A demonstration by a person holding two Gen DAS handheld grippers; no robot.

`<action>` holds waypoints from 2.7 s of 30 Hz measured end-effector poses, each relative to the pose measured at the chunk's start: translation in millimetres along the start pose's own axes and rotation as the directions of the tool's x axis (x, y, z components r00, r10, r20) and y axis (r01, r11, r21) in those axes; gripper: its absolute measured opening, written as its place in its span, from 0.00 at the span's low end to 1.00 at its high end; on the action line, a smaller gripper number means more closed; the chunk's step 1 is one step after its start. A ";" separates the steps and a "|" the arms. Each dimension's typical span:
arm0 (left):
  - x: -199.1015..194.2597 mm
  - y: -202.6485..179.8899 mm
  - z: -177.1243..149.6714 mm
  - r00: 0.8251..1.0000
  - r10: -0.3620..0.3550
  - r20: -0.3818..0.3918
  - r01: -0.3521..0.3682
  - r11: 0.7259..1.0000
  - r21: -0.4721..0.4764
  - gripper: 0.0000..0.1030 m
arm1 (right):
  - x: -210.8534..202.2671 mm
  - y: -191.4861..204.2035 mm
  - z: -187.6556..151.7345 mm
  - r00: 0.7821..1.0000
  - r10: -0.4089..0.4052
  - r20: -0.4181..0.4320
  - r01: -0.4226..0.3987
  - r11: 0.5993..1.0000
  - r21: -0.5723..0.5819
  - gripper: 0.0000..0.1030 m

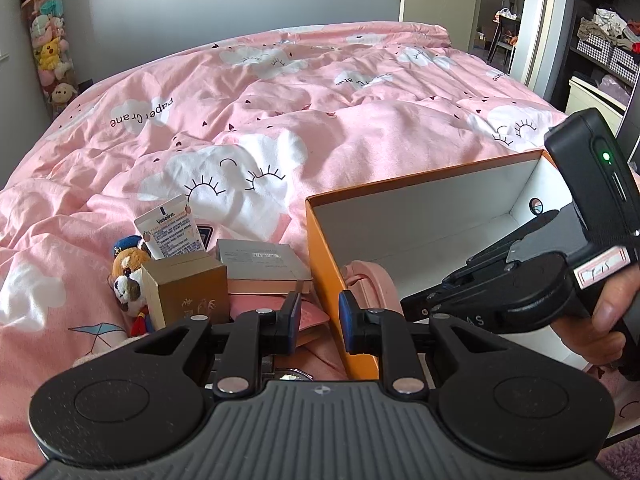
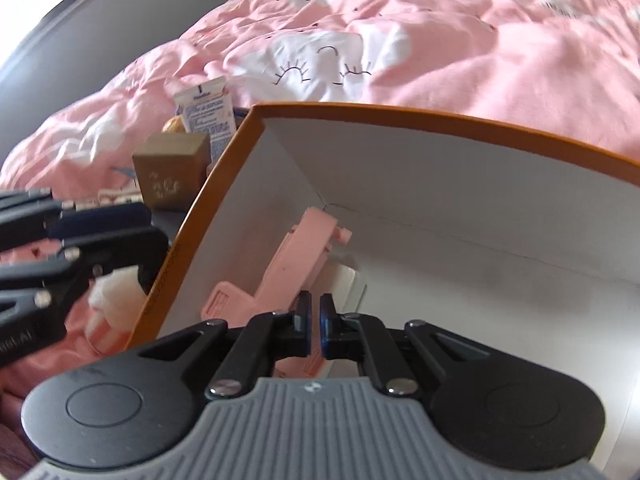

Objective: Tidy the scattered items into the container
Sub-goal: 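Lower the pink selfie stick into the orange box with the right gripper, then open the right gripper and withdraw it from the orange box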

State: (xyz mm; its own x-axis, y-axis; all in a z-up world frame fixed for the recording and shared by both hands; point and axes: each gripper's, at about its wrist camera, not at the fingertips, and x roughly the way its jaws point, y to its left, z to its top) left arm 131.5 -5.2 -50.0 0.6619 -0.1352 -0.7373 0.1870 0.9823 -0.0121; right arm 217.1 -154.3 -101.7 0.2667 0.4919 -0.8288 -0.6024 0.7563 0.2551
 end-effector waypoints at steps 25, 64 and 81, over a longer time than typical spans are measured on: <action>2.6 10.5 -0.2 1.000 -0.019 -0.009 0.019 0.999 -0.049 0.23 | -12.8 -22.9 14.9 0.995 0.070 0.068 -0.084 0.968 0.237 0.25; -1.1 9.3 -19.8 0.996 0.007 -0.089 -0.013 0.998 -0.069 0.23 | -15.4 9.0 -35.0 0.997 -0.018 -0.071 0.033 0.977 0.212 0.21; -34.2 40.7 -28.0 0.997 0.034 -0.063 -0.042 0.990 -0.132 0.33 | -45.0 34.0 -35.8 0.989 -0.143 0.020 0.139 0.980 0.144 0.22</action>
State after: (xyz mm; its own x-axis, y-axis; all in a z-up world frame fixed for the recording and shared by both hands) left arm 96.2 43.0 -44.2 0.6208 -0.0932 -0.7784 0.0612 0.9956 -0.0704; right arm 157.7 -166.1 -73.6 0.3651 0.3867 -0.8468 -0.4447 0.8716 0.2063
